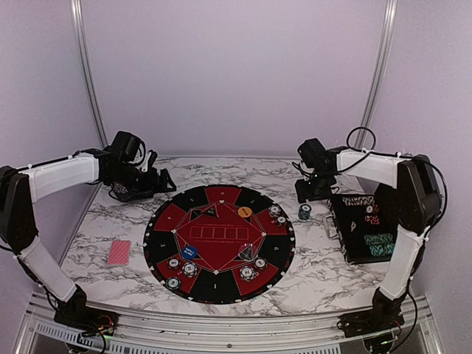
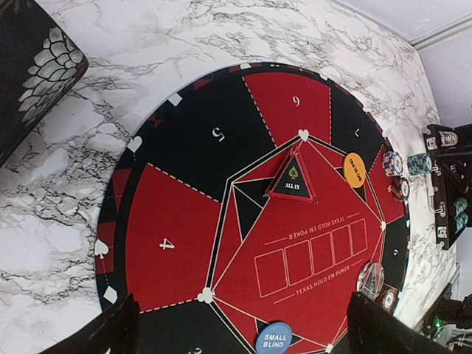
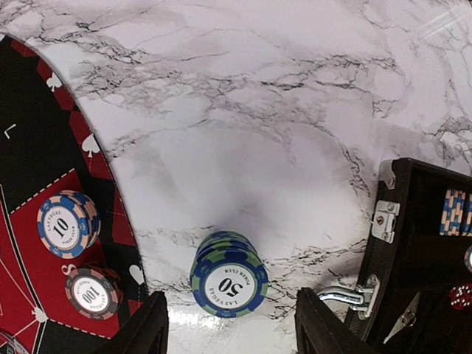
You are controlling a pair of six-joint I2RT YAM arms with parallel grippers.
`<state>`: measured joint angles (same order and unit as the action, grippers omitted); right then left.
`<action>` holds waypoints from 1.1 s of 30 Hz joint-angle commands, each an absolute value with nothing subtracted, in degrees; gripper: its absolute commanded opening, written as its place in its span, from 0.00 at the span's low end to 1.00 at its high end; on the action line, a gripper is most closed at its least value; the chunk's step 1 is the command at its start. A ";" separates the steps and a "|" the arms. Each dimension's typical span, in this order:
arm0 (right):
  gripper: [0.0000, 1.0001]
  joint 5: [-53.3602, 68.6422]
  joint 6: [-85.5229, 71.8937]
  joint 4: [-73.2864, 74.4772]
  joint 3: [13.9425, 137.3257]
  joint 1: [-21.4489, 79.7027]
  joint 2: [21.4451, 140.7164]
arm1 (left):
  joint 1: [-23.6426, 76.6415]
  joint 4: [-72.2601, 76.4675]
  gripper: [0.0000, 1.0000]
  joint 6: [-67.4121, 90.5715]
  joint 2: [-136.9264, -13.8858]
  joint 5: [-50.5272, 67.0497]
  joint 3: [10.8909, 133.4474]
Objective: Distribute texas hold em gaming equipment
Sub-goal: Pick up the pile of poker chips from the pile of poker chips.
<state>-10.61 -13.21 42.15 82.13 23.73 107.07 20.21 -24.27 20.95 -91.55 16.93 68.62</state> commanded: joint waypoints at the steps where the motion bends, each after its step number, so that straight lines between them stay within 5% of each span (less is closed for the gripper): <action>1: 0.58 -9.08 -12.31 40.35 82.57 22.90 108.85 | 20.04 -24.60 0.99 20.08 -92.35 17.31 68.12; 33: 0.62 -7.85 -13.08 37.79 79.55 21.64 111.70 | 19.78 -24.57 0.99 20.05 -92.29 17.39 67.15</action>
<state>-7.97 -12.99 39.03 79.44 22.22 110.76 20.10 -24.25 20.93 -91.70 16.93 67.68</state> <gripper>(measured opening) 0.625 0.989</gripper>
